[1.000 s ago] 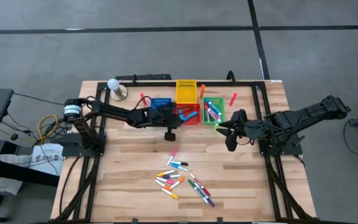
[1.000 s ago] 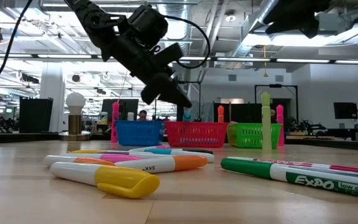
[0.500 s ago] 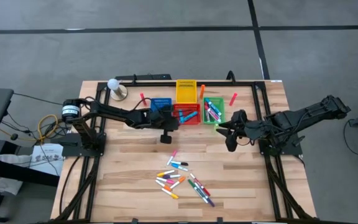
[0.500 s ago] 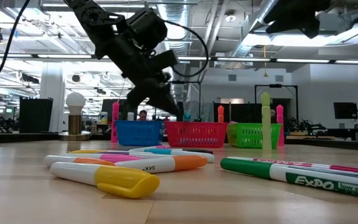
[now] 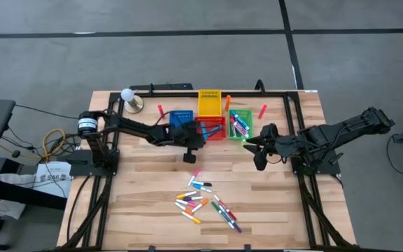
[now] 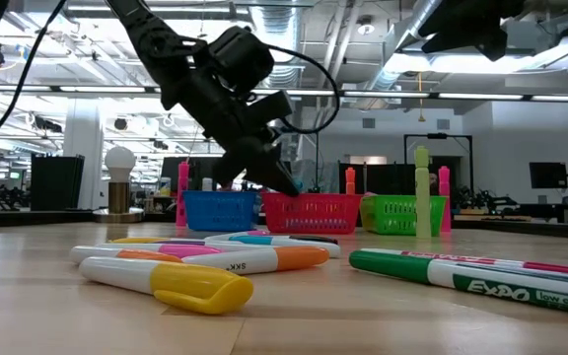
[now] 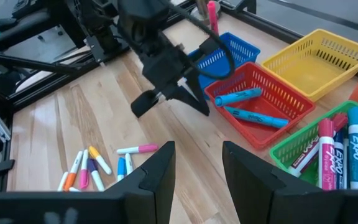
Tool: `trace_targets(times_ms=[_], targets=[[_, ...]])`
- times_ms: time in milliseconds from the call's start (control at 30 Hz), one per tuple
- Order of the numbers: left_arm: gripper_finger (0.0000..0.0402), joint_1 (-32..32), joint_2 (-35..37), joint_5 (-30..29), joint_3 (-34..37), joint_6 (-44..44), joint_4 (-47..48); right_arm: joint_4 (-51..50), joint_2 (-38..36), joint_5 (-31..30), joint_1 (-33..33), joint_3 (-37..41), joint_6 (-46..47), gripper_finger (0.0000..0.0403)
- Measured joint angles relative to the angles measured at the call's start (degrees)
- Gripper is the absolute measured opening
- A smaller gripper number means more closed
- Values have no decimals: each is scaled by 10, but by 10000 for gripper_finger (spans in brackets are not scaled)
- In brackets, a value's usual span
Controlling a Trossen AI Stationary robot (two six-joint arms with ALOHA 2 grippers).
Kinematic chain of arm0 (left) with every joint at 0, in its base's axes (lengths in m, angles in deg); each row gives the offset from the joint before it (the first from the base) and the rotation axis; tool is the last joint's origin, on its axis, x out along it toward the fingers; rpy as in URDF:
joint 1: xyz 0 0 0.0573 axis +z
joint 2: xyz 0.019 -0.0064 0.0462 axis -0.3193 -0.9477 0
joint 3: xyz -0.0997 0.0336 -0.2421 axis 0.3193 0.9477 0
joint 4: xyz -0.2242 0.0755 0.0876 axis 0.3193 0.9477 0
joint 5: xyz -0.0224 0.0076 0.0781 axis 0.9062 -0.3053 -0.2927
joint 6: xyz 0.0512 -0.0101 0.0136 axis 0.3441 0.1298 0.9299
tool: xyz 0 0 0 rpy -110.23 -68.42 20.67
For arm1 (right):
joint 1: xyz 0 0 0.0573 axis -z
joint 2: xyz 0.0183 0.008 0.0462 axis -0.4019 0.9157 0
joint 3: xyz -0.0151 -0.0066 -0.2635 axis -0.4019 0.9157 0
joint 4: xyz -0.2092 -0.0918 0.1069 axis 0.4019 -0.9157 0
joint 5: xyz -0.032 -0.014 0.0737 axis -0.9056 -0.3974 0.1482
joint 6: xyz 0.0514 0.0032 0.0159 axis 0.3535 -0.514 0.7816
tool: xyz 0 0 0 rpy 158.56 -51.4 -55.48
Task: Pick & Place Markers
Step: Put the large light blue highlighter pen into the red bin, then put the left large pink highlighter pen into the red bin
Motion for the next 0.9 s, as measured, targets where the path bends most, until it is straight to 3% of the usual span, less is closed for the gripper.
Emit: trace_targets(times_ms=[233, 633, 767, 900], targets=[[6, 11, 0, -5, -4, 15, -13, 0, 0, 0, 0, 0, 0, 125], [6, 29, 2, -31, -5, 15, -115, 0, 0, 0, 0, 0, 11, 125], [6, 6, 34, -90, -5, 14, -100, 0, 0, 0, 0, 0, 11, 125], [6, -11, 112, -158, -5, -4, -72, 0, 0, -2, 0, 0, 11, 125]])
